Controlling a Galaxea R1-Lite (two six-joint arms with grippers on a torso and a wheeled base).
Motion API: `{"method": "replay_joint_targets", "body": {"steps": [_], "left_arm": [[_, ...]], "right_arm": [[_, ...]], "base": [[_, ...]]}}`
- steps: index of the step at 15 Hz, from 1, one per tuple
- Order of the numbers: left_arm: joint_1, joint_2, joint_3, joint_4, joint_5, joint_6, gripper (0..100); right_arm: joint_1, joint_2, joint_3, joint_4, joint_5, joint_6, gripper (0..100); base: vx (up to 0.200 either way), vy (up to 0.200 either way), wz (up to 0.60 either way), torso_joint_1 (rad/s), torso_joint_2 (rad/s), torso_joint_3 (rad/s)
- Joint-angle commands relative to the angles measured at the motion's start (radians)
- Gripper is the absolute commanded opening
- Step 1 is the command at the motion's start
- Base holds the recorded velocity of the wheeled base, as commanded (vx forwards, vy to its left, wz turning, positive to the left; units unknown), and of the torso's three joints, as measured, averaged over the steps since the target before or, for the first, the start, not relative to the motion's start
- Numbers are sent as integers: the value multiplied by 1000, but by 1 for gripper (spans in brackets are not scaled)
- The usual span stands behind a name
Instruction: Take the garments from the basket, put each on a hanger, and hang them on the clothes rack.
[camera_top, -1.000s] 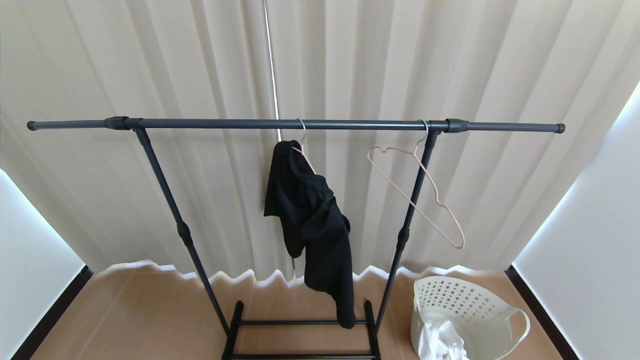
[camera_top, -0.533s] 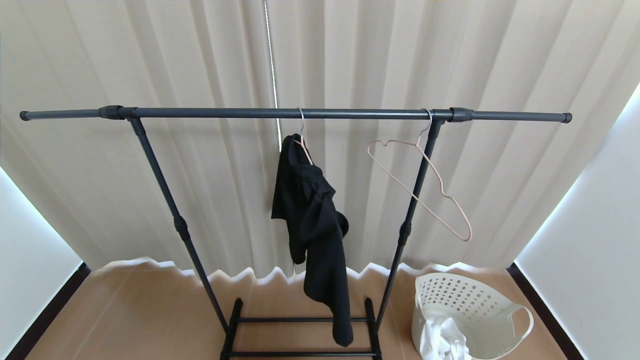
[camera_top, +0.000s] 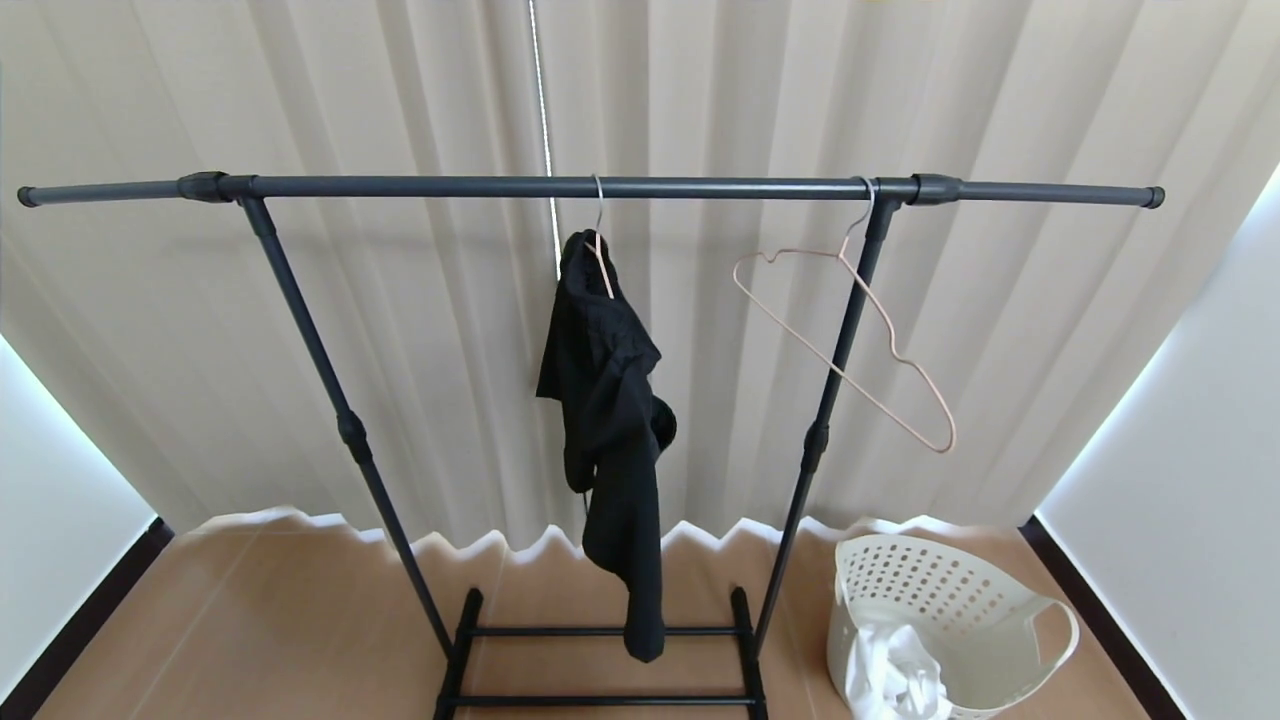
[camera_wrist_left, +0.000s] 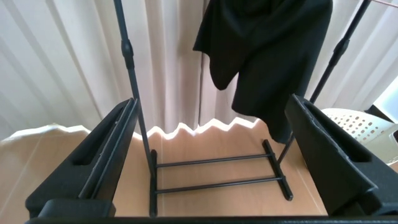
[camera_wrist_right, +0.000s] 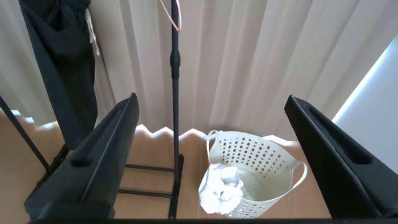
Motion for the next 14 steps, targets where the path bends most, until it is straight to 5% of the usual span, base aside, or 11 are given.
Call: {"method": "replay_joint_targets", "body": {"steps": [1,14], "left_arm": [[0,2,0,0,0,1,100],[0,2,0,0,0,1,100]], "right_arm": [[0,1,0,0,1,-1,100],[0,1,0,-2,1,-1,100]], "base": [[0,0,0,-159,383,217],[0,0,0,-190,508,312]]}}
